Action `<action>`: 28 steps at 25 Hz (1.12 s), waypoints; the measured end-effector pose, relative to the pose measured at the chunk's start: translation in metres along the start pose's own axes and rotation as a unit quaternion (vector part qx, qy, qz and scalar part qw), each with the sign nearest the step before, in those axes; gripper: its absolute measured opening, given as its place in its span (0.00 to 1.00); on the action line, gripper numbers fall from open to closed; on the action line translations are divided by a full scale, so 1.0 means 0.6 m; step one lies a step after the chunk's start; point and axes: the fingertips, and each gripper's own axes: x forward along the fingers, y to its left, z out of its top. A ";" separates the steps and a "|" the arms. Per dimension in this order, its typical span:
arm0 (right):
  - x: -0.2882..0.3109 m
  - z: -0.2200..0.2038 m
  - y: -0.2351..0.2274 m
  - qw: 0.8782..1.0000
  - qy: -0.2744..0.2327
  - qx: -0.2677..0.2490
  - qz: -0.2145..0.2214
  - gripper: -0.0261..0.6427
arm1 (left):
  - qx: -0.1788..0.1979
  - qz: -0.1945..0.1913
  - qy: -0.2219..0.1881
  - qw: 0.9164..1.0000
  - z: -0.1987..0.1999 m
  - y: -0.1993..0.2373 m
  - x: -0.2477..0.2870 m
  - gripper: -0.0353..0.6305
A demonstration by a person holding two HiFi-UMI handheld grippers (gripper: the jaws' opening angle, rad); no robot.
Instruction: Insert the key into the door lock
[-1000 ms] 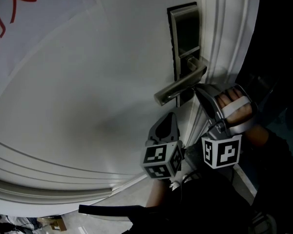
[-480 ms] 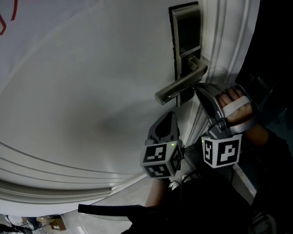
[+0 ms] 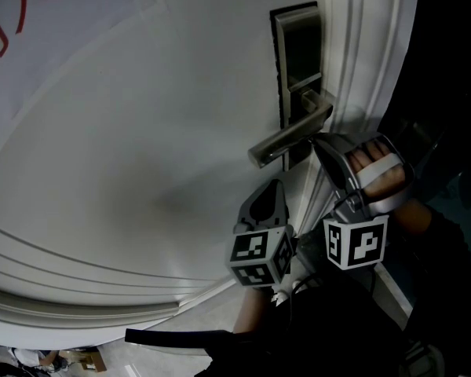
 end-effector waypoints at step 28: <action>0.003 0.002 -0.001 1.000 0.003 -0.009 -0.001 0.06 | -0.007 -0.001 0.000 1.000 -0.001 0.005 0.002 0.05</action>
